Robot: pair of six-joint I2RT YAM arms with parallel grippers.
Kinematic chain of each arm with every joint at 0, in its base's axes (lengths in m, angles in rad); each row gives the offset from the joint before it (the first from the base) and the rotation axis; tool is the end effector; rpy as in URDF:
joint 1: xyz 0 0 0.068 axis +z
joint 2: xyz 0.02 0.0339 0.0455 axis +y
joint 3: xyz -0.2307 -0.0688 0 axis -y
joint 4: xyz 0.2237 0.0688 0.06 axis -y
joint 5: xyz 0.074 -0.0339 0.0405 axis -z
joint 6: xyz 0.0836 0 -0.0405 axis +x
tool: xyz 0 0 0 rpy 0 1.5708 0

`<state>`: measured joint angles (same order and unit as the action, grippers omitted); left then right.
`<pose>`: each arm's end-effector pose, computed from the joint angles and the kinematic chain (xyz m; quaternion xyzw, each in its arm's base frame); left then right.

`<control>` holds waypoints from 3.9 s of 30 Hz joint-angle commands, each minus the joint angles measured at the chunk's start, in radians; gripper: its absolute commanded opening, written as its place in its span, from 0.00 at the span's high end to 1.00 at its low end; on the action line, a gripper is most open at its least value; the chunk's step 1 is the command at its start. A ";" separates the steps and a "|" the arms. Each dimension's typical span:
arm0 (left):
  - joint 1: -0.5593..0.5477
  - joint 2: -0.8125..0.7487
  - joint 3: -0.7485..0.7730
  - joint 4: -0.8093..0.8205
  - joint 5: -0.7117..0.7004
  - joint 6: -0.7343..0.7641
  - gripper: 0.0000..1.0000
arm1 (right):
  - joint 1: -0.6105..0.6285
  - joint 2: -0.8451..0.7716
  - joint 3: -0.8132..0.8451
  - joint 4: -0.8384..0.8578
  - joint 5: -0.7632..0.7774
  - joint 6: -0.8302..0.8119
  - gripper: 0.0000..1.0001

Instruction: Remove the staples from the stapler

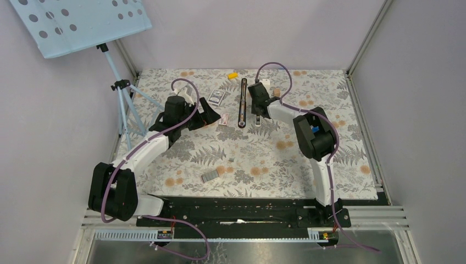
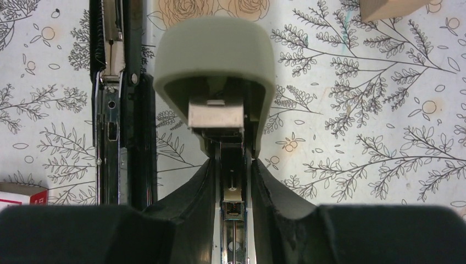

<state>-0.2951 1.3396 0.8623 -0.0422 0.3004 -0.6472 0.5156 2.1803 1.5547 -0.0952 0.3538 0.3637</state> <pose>0.3056 -0.1188 0.2122 -0.0759 0.8552 -0.3405 0.3833 0.4345 0.2130 0.1197 0.0043 0.8997 0.0277 0.4355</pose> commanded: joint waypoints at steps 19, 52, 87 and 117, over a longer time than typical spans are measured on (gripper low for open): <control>0.013 0.007 0.006 0.044 0.005 0.005 0.04 | -0.011 -0.005 0.087 -0.006 -0.015 -0.019 0.49; 0.039 -0.090 0.145 -0.175 -0.253 0.074 0.01 | -0.104 -0.487 -0.150 -0.311 -0.179 -0.035 0.00; -0.013 -0.013 0.147 -0.276 -0.260 0.031 0.02 | -0.176 -0.776 -0.522 -0.118 -0.391 -0.025 0.00; -0.377 -0.157 -0.129 -0.625 -0.352 -0.384 0.01 | 0.041 -0.700 -0.579 -0.073 -0.611 0.102 0.05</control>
<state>-0.6346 1.1603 0.7132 -0.6571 -0.0490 -0.9745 0.5507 1.4738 1.0012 -0.2157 -0.2577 0.3950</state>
